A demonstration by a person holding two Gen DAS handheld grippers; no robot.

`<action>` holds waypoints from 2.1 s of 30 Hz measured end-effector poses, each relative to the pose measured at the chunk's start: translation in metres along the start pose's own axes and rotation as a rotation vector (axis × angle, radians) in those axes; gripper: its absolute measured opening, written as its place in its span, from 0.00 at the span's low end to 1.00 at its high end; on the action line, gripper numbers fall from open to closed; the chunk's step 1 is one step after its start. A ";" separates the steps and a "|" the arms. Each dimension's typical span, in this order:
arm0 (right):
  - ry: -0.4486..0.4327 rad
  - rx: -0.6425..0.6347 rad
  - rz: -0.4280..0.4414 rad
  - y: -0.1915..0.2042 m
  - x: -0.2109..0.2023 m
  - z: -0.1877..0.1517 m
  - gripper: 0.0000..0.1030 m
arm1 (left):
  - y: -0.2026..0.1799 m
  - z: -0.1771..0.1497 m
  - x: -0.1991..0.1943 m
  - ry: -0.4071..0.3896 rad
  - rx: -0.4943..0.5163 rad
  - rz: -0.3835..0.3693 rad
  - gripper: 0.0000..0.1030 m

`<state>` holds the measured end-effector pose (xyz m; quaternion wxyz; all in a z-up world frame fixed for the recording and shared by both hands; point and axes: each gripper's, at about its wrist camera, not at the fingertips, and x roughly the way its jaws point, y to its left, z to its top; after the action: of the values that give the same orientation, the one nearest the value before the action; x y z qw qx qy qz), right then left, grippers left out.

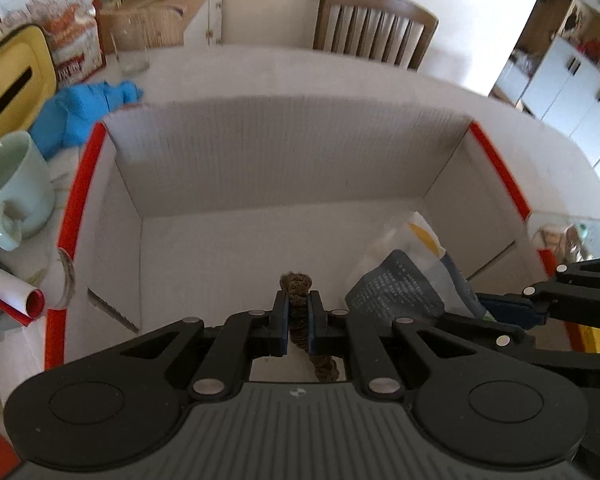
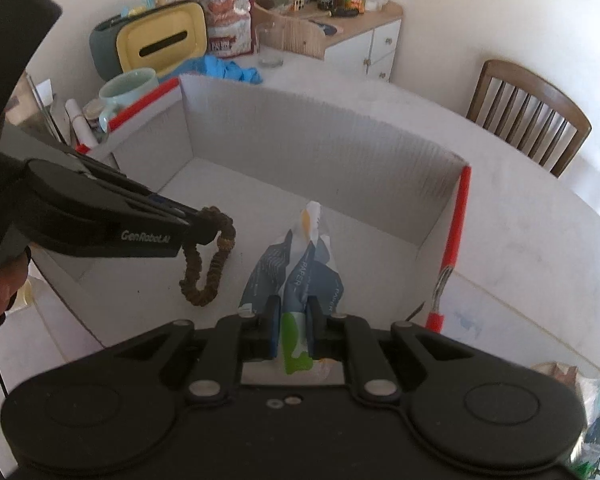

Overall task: Organize objects
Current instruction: 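Carry the bead bracelet with the left tool while the right tool carries the bag to the box, then open the left tool to drop the bracelet while the right tool releases the bag into the box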

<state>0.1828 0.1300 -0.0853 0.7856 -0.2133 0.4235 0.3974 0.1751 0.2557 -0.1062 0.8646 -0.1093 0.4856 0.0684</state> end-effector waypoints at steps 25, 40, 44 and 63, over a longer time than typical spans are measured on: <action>-0.012 0.057 -0.005 -0.004 -0.011 -0.004 0.28 | 0.008 -0.011 -0.003 0.099 -0.049 0.009 0.13; -0.132 0.096 0.030 -0.014 -0.067 -0.016 0.52 | -0.004 -0.019 -0.050 -0.016 -0.034 -0.013 0.19; -0.164 0.102 0.037 -0.017 -0.084 -0.023 0.54 | -0.013 -0.023 -0.064 -0.054 -0.029 -0.033 0.22; -0.323 0.147 0.080 -0.082 -0.181 -0.075 0.78 | -0.098 -0.040 -0.121 -0.209 -0.010 -0.029 0.75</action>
<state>0.1530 -0.0496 0.0239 0.8405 -0.0713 0.3278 0.4255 0.1013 0.1497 -0.0105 0.9110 -0.1127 0.3906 0.0693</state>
